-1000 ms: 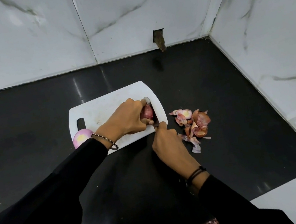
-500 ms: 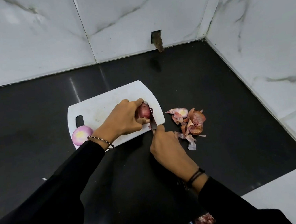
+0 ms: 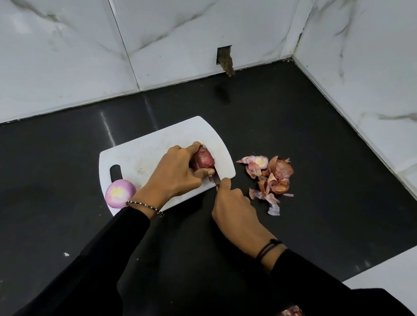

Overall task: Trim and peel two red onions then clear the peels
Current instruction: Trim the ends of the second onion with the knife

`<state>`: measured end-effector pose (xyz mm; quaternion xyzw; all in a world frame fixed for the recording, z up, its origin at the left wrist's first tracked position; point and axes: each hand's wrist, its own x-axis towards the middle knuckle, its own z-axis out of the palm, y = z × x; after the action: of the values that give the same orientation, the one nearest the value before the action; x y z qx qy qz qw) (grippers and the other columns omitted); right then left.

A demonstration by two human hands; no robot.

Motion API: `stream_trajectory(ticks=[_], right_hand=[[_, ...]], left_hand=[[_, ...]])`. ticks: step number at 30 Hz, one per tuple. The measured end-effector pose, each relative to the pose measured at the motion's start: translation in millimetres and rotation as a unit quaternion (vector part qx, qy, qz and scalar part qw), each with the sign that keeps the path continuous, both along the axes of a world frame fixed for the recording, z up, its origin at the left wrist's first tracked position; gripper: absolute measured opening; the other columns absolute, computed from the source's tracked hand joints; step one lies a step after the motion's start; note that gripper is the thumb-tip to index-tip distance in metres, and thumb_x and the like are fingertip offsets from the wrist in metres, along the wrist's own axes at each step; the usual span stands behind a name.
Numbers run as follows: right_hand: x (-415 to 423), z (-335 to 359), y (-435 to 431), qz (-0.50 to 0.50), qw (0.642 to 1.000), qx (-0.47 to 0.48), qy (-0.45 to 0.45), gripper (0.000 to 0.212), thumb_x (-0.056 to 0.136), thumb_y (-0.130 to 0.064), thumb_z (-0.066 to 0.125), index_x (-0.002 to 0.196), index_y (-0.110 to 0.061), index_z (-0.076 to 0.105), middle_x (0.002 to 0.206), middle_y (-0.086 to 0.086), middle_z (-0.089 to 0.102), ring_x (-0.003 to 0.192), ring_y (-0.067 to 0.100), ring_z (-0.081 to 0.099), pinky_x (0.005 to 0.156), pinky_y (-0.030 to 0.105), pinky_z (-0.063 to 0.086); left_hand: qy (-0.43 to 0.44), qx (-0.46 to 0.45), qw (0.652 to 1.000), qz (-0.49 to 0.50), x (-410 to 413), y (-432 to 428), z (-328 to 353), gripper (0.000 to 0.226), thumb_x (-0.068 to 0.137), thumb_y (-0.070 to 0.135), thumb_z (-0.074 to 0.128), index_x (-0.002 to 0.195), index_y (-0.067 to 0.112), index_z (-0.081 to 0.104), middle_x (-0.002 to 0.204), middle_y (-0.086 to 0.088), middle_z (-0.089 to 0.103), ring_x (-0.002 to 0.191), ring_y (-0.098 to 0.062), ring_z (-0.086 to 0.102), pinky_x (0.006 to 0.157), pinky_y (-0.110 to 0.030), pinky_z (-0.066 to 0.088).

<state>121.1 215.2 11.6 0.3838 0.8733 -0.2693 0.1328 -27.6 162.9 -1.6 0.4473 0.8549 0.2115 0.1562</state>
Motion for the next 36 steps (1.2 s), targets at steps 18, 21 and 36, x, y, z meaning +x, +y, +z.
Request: stream_trajectory(ticks=[18, 21, 36], right_hand=[[19.0, -20.3, 15.5, 0.063, 0.99, 0.123, 0.03, 0.021, 0.105, -0.011, 0.037, 0.125, -0.007, 0.039, 0.111, 0.017, 0.064, 0.102, 0.036, 0.064, 0.067, 0.04, 0.04], [27.0, -16.4, 27.6, 0.014, 0.995, 0.042, 0.088, 0.02, 0.108, -0.026, 0.031, 0.111, -0.008, 0.041, 0.104, 0.021, 0.062, 0.091, 0.039, 0.063, 0.067, 0.04, 0.041], [29.1, -9.8, 0.6, 0.007, 0.984, -0.004, 0.178, 0.025, 0.108, -0.032, 0.03, 0.101, -0.011, 0.042, 0.083, 0.015, 0.062, 0.074, 0.036, 0.062, 0.068, 0.048, 0.052]], left_hand=[[-0.005, 0.054, 0.998, 0.043, 13.9, -19.0, -3.4, 0.066, 0.083, 0.042, 0.078, 0.137, 0.013, 0.052, 0.111, -0.012, 0.069, 0.099, -0.029, 0.061, 0.088, -0.038, 0.049], [-0.017, 0.078, 0.996, 0.049, 16.4, -25.5, -4.8, 0.068, 0.081, 0.041, 0.08, 0.137, 0.015, 0.052, 0.114, -0.011, 0.069, 0.102, -0.029, 0.064, 0.093, -0.041, 0.052], [-0.039, 0.112, 0.991, 0.058, 22.4, -39.6, 1.4, 0.071, 0.075, 0.038, 0.086, 0.135, 0.016, 0.056, 0.123, -0.007, 0.068, 0.111, -0.024, 0.064, 0.101, -0.036, 0.05]])
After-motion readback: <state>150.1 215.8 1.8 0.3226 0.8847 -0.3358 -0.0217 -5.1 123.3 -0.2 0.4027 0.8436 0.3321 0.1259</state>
